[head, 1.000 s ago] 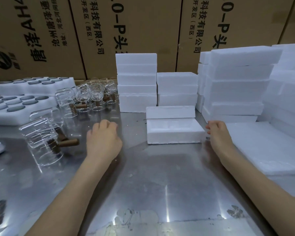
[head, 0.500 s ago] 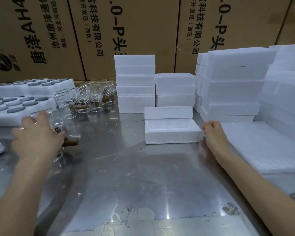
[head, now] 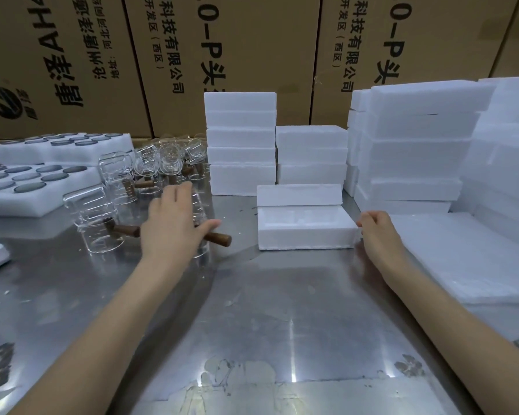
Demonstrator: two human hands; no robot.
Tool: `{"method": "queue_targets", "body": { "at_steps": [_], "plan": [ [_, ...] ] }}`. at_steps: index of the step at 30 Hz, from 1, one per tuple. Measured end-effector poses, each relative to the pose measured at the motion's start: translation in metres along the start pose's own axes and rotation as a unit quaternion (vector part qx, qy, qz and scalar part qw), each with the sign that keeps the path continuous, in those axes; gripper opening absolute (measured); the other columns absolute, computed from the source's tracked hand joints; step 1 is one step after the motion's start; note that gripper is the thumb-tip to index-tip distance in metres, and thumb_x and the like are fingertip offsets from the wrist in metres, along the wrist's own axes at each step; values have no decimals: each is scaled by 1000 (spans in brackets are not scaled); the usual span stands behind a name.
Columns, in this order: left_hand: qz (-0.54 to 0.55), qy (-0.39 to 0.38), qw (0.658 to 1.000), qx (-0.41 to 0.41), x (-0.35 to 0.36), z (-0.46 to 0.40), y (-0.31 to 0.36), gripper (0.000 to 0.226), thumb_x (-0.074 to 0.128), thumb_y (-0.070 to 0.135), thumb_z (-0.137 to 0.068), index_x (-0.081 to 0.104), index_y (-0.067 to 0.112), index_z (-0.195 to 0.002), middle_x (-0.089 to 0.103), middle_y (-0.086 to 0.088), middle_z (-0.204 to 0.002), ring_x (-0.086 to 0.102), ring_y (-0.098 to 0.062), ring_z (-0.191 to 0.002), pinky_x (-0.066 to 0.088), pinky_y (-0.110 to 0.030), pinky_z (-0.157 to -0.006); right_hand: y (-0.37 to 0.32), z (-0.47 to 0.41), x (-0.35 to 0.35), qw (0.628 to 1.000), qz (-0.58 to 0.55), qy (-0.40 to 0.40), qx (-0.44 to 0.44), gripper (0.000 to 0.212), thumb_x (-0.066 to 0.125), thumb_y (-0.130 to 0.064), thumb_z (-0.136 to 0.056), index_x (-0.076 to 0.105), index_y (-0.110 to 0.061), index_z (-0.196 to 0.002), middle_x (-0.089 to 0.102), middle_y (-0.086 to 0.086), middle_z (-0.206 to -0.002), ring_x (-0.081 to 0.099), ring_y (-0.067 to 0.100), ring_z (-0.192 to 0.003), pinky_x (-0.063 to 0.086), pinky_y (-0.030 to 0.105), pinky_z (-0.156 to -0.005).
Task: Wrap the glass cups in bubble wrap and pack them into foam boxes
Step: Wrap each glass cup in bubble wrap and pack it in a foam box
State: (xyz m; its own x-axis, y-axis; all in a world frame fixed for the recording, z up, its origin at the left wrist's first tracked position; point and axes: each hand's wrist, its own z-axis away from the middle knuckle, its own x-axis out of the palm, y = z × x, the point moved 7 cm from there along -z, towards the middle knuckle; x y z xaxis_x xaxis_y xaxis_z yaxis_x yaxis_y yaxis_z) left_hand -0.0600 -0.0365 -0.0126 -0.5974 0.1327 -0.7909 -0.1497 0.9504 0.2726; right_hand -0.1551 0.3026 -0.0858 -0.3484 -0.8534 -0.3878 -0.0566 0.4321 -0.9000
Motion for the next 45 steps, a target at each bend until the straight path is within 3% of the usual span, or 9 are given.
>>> {"method": "queue_targets", "body": {
  "at_steps": [4,8,15,21,26,29,33,40,45],
  "plan": [
    [72,-12,997,31,18,-2,11,94,73,45,-78,19,14,-149,22,-9,-151,36,-35,-133,43,-52,-98,1,0,0,1000,-2,-2,-1,20,35,-32,-94,49,-22,-103,52,-14,-84,54,22,-92,40,37,-84],
    [206,-80,975,30,27,-11,-4,112,83,37,-71,7,24,-152,5,-2,-157,12,-23,-145,17,-48,-118,1,0,0,1000,-5,-2,-3,19,35,-33,-95,49,-22,-102,53,-14,-84,54,20,-90,40,36,-83],
    [249,-100,963,25,18,-28,-24,80,82,36,-69,46,24,-139,49,3,-139,42,-10,-123,35,-34,-100,-2,3,1,1000,4,-11,-4,21,35,-33,-95,49,-21,-105,52,-13,-84,54,21,-92,42,40,-89],
    [267,93,959,-22,-12,-36,-17,69,85,36,-68,53,23,-127,53,1,-128,45,-8,-108,39,-28,-91,-3,3,0,1000,2,-7,0,20,35,-32,-95,49,-21,-104,52,-9,-87,55,25,-95,43,43,-93],
    [357,215,909,20,-44,-29,23,70,80,46,-70,47,14,-123,52,-1,-119,52,-10,-101,39,-8,-83,-7,5,-3,1000,-15,12,-11,17,35,-30,-95,48,-21,-103,58,-2,-101,54,21,-91,44,39,-84],
    [423,201,876,117,-44,-18,64,72,81,41,-74,43,5,-123,51,-9,-117,56,-21,-104,50,-29,-92,-23,7,-15,993,-73,65,-69,19,40,-28,-96,51,-21,-110,54,-3,-112,50,14,-96,45,36,-84],
    [439,152,863,196,-19,4,109,77,82,37,-73,43,3,-129,46,-6,-118,56,-12,-101,51,-25,-90,-56,25,-26,967,-116,110,-198,17,41,-33,-96,51,-25,-106,52,-12,-106,48,6,-96,36,10,-80],
    [464,36,871,157,32,31,127,72,77,46,-70,49,17,-130,52,10,-122,55,-6,-113,48,-23,-96,-78,46,-6,963,-121,-24,-237,35,34,-42,-97,65,-31,-84,67,-21,-75,59,-5,-68,42,14,-61],
    [473,-2,870,136,41,34,123,73,75,47,-70,47,20,-131,54,13,-126,54,-5,-117,45,-21,-97,-75,41,3,968,-96,-79,-217,39,44,-37,-99,62,-21,-68,56,-23,-49,49,-4,-46,34,9,-52]
  ]
}}
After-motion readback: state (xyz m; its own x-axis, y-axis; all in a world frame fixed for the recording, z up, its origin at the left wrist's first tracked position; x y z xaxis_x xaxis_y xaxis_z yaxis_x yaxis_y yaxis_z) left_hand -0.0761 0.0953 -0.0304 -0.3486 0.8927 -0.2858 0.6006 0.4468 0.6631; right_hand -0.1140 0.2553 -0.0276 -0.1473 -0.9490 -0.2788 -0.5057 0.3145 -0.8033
